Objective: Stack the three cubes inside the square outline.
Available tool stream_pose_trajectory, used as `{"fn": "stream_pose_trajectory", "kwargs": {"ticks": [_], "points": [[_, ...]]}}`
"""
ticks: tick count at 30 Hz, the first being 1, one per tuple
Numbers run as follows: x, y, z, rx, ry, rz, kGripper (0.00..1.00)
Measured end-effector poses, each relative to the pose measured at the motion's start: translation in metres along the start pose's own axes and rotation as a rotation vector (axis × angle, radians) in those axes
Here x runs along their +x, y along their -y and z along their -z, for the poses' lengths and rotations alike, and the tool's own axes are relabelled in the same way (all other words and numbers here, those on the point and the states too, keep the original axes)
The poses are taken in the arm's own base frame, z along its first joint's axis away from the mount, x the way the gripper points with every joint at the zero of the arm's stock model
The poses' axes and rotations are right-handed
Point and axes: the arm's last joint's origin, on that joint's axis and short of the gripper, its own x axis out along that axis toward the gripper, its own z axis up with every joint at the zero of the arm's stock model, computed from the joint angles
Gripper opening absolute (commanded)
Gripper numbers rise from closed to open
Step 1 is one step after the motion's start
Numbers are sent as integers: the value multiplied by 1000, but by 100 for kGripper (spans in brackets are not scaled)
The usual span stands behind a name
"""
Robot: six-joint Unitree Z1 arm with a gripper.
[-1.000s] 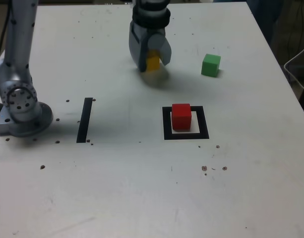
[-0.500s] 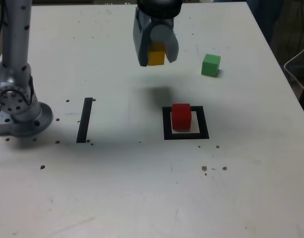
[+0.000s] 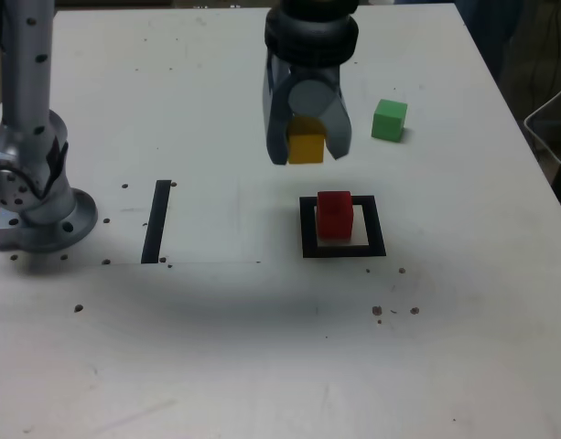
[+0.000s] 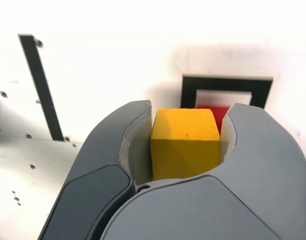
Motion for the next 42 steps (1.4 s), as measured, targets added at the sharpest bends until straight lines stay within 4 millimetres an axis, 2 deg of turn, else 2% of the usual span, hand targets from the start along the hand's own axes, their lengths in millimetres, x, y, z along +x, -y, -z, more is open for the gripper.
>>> {"fn": "stream_pose_trajectory", "kwargs": {"ticks": [3,9,19,31,42], "points": [[1,14,-4,28,14,23,17],[10,27,-12,51,6,76,17],[28,29,-18,56,20,58,17],[36,28,-23,52,45,38,18],[37,27,-22,50,43,23,25]]}}
